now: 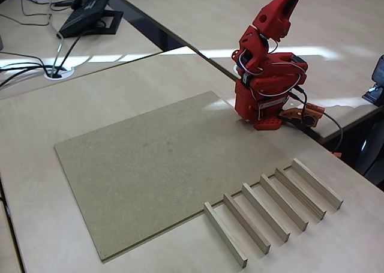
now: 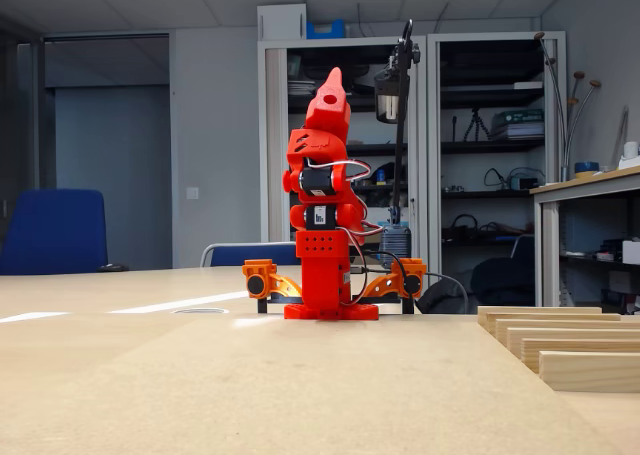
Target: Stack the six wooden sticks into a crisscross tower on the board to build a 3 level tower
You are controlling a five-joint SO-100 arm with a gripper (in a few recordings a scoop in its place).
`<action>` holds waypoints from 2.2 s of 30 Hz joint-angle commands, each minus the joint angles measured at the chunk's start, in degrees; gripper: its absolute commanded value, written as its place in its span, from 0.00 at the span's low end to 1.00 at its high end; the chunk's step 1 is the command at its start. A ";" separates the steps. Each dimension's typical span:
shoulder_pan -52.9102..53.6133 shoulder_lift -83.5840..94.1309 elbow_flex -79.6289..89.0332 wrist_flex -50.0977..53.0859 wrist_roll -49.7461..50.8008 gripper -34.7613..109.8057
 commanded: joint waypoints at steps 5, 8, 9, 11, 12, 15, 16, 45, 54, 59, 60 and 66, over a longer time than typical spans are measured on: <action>0.62 -0.18 0.09 -0.79 3.34 0.24; -1.32 -0.18 0.09 1.58 4.04 0.24; -1.41 -0.09 0.00 2.72 4.57 0.24; -1.58 0.00 -1.14 6.24 6.59 0.24; -2.20 0.00 -2.29 8.35 6.59 0.24; -4.22 0.09 -8.00 17.75 8.70 0.24; -5.01 0.09 -10.46 21.53 9.84 0.24; -44.82 -32.08 -63.46 100.28 70.22 0.24; -63.02 -49.04 -81.47 123.22 69.70 0.24; -69.96 -55.20 -84.64 131.48 69.87 0.24; -71.37 -56.25 -84.46 132.71 69.61 0.24; -79.28 -62.67 -85.69 142.21 65.04 0.25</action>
